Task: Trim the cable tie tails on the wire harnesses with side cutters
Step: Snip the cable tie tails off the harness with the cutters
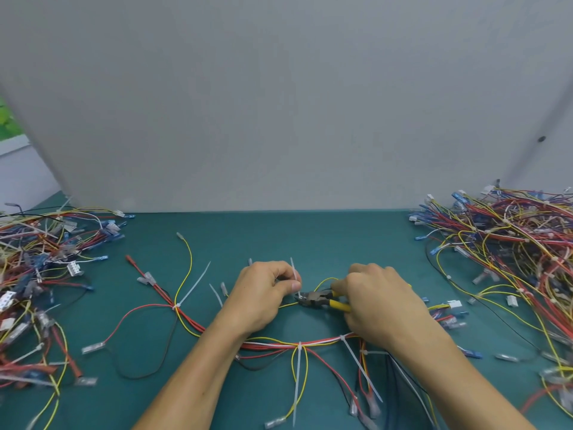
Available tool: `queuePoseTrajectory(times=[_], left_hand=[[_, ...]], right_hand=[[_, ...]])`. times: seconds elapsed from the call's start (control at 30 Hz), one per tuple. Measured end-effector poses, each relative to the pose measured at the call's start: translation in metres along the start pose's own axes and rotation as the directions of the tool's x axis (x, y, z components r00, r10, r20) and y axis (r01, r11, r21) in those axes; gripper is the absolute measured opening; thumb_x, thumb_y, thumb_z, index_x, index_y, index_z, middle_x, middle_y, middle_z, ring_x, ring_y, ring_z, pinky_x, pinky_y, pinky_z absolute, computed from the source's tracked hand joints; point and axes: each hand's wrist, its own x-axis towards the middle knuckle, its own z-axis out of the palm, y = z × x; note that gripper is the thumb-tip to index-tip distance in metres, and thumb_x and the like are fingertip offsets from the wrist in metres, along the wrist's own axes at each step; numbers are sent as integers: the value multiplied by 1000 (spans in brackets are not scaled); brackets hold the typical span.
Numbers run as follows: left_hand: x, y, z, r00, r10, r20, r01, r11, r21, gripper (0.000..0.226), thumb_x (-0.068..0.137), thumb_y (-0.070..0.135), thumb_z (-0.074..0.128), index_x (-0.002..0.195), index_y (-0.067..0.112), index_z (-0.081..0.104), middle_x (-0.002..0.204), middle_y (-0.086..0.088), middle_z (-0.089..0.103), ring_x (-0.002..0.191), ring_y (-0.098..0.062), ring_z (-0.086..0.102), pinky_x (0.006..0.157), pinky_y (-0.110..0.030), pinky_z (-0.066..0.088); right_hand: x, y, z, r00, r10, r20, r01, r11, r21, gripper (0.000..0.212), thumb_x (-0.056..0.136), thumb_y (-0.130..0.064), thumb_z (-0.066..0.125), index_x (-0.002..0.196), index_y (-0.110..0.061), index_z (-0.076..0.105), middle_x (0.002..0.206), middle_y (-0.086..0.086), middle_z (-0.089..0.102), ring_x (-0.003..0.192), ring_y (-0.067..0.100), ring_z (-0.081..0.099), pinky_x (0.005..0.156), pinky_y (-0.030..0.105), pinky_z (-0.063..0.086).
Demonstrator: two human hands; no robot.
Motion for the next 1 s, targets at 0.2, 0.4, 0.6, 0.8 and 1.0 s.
queuePoseTrajectory(times=[0.2,0.4,0.6,0.8,1.0], left_hand=[[-1,0,1,999,3,-34,-3,1000,-2,26,85,15,67,63,28,62,75,12,68,72,-11,59,67,-16,41],[0,0,1,999,-20,-33,19,1000,-24,23,85,18,69,65,28,64,69,9,68,65,-6,56,66,-19,43],[0,3,2,999,2,-38,-3,1000,-25,25,89,29,64,65,24,61,47,21,50,48,3,43,51,-12,33],[0,2,5,998,16,-64,-21,997,-77,21,90,25,63,69,26,62,58,15,55,54,0,42,54,-13,33],[2,0,9,994,-14,-107,7,998,-65,17,91,24,62,73,24,63,69,5,62,56,-1,43,57,-14,34]], right_hand=[[0,1,2,1000,-19,9,19,1000,3,14,82,-13,52,89,-22,59,72,-5,27,73,27,34,63,32,25],[1,2,4,999,30,15,-30,999,28,17,81,-14,51,93,-21,62,82,0,41,77,31,51,58,30,31],[1,2,4,999,29,28,-29,1000,12,13,80,-14,51,89,-20,59,79,1,42,72,31,43,58,31,32],[1,1,3,999,29,30,-29,1000,-7,13,79,-15,52,88,-20,60,77,3,42,70,32,43,57,31,31],[0,0,0,999,24,30,-23,1000,-14,11,77,-14,53,84,-22,57,70,2,38,69,32,42,57,30,30]])
